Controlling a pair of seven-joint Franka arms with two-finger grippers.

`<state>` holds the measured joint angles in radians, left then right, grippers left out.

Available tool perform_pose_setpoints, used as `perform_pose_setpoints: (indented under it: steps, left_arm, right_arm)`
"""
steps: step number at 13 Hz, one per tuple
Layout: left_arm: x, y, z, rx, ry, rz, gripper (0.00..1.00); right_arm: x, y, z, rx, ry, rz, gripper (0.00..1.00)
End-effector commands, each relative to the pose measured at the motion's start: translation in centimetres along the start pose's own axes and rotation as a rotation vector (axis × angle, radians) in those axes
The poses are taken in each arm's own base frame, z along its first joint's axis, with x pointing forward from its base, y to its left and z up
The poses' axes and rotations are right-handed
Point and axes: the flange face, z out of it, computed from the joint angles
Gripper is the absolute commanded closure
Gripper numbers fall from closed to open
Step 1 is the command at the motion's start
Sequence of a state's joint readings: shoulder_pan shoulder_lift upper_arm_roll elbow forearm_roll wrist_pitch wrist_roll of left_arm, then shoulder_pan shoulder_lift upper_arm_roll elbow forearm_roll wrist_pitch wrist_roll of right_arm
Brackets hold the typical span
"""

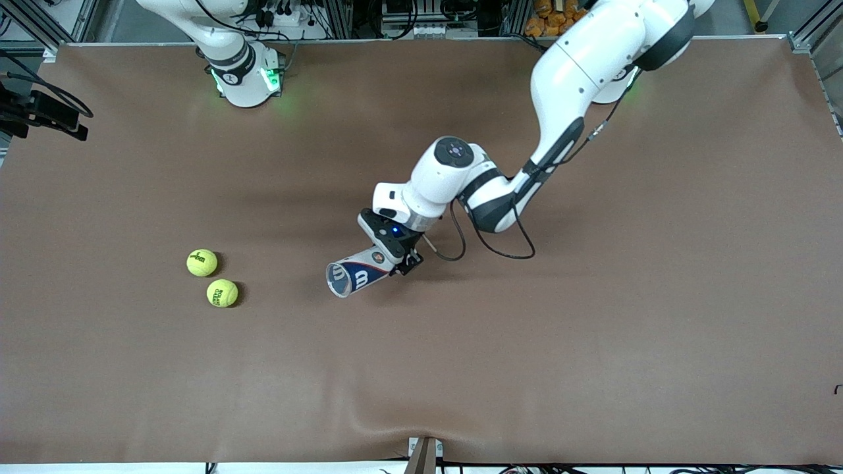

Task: Insert tennis ball vertically with right arm
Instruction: 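Carry the upright can with the left gripper toward the table middle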

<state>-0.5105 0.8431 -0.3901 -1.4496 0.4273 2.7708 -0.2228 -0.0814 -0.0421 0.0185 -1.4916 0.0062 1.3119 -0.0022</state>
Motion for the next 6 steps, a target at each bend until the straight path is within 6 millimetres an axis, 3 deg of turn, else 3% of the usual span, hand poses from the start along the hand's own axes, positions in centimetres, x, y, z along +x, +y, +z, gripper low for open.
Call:
perform_pose_setpoints:
  steps: [1,6]
  left_arm:
    - [1.0,3.0,-1.7,0.06,0.028,-0.081,0.29]
    - [1.0,6.9,-2.0,0.139,0.064,-0.235,0.28]
  right_arm:
    - [0.1,0.3,-0.3,-0.001,0.0,-0.004,0.0]
    - [0.2,0.2,-0.3,-0.001,0.0,-0.005,0.0]
